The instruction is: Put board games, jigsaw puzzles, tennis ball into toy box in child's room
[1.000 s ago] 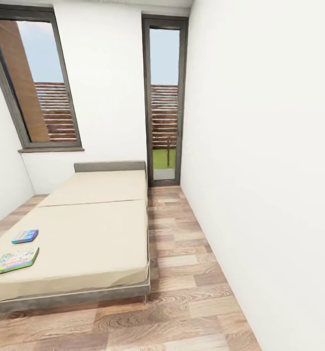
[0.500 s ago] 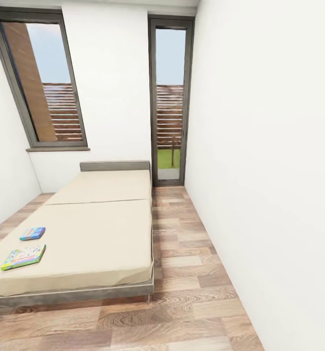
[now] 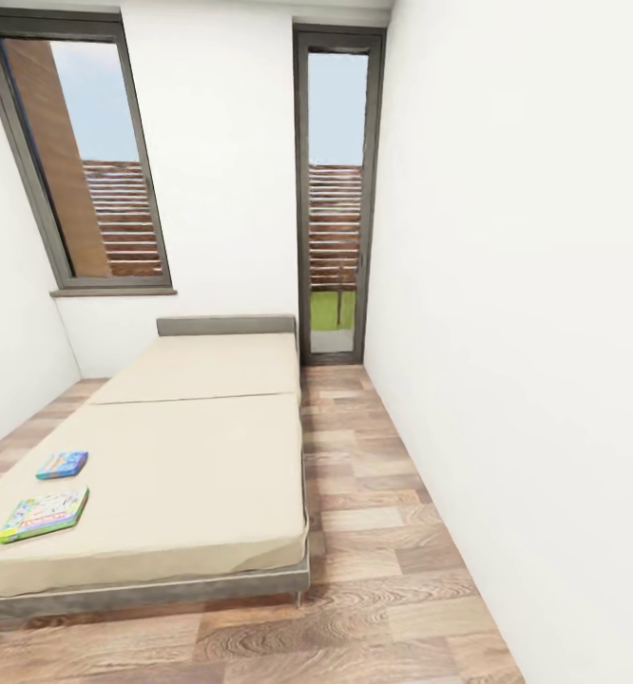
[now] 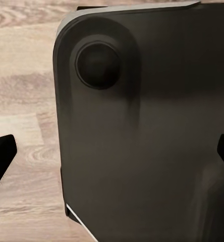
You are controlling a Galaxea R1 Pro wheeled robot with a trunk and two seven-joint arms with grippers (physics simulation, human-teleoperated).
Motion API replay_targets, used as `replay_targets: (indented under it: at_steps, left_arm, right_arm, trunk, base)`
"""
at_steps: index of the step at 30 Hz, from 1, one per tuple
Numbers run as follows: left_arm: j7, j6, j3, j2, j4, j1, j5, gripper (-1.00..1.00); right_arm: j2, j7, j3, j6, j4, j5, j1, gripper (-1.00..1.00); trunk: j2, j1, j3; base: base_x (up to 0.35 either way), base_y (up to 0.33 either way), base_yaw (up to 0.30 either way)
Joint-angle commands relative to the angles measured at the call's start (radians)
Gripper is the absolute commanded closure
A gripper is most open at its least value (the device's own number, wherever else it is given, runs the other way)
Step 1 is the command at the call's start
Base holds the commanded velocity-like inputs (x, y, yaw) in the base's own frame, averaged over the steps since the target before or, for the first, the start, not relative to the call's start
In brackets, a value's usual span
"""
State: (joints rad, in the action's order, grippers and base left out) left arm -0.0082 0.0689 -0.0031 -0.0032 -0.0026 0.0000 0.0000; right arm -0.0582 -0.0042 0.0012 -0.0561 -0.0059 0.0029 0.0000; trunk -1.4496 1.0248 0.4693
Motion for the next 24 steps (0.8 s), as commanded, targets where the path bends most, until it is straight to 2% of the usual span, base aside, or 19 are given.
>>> replay_targets:
  at_steps: [1, 7, 16, 24]
  left_arm:
    - [-0.001, 0.003, -0.001, 0.000, 0.000, 0.000, 0.000, -1.00]
    - [-0.001, 0.003, -0.002, 0.001, 0.000, 0.000, -0.001, -1.00]
    - [-0.001, 0.047, -0.004, 0.002, 0.000, 0.000, -0.004, -1.00]
    - [-0.001, 0.059, -0.005, 0.002, 0.000, 0.000, -0.004, -1.00]
  right_arm:
    - [0.000, 0.000, 0.000, -0.003, 0.000, 0.001, 0.000, -1.00]
    - [0.000, 0.000, 0.000, -0.024, 0.000, 0.004, 0.000, -1.00]
    - [0.000, 0.000, 0.003, -0.051, 0.000, 0.008, 0.000, -1.00]
    - [0.000, -0.001, 0.006, -0.057, 0.000, 0.010, 0.000, -1.00]
  trunk:
    - [0.000, 0.000, 0.001]
    - [0.000, 0.000, 0.001]
    - [0.000, 0.000, 0.001]
    - [0.000, 0.000, 0.001]
  base:
    - [0.071, 0.051, 0.000]
    - [0.035, 0.025, 0.000]
    - [0.017, 0.004, 0.000]
    - [0.134, 0.063, 0.000]
